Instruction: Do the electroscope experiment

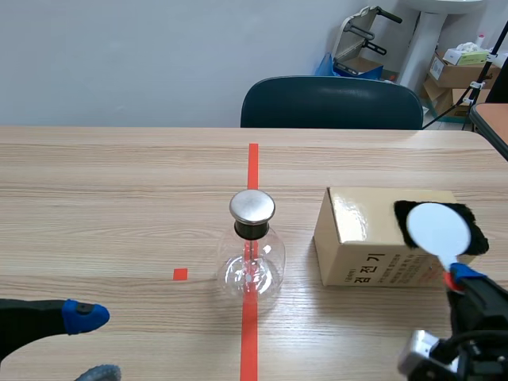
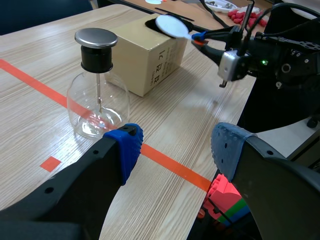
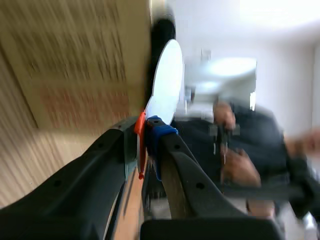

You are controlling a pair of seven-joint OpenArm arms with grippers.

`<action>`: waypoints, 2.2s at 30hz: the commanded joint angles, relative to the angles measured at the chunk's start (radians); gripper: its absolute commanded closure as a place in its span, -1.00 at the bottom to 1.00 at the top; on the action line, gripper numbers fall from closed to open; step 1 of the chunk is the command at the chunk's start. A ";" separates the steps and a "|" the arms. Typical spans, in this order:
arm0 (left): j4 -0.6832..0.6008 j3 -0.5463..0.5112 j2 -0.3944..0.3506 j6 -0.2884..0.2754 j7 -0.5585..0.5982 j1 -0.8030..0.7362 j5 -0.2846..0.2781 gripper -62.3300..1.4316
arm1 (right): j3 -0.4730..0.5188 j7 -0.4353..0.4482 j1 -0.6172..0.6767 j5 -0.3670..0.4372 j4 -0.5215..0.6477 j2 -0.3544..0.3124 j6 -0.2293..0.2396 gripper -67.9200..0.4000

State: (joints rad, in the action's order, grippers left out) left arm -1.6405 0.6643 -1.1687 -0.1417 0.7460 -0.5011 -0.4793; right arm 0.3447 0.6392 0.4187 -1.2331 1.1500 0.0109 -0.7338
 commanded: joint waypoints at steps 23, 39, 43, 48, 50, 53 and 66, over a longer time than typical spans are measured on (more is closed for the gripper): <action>-0.010 -0.005 0.007 -0.002 0.014 0.002 0.001 -0.09 | 0.003 0.124 0.005 0.003 0.005 -0.019 -0.049 0.98; -0.010 -0.005 0.024 0.024 0.013 0.003 0.005 -0.09 | 0.004 0.089 0.005 0.003 0.005 -0.022 -0.049 0.98; -0.010 -0.005 0.024 0.024 0.013 0.003 0.005 -0.09 | 0.004 0.036 0.005 0.007 0.007 -0.036 -0.049 0.98; -0.010 -0.005 0.024 0.024 0.013 0.003 0.005 -0.09 | 0.000 -0.010 0.006 0.010 0.035 -0.050 -0.049 0.98; -0.010 -0.005 0.024 0.025 0.013 0.006 0.005 -0.09 | -0.010 -0.023 0.008 0.013 0.056 -0.056 -0.049 0.98; -0.010 -0.004 0.024 0.025 0.012 0.016 0.005 -0.09 | -0.029 -0.048 0.008 0.030 0.094 -0.059 -0.049 0.98; 0.091 -0.003 0.153 0.024 -0.115 0.173 0.019 0.79 | -0.255 -0.277 0.014 0.036 0.331 -0.141 0.021 0.98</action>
State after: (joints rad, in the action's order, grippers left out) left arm -1.5444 0.6643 -1.0275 -0.1116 0.6167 -0.3355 -0.4652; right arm 0.0921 0.3660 0.4328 -1.2037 1.4719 -0.1184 -0.6991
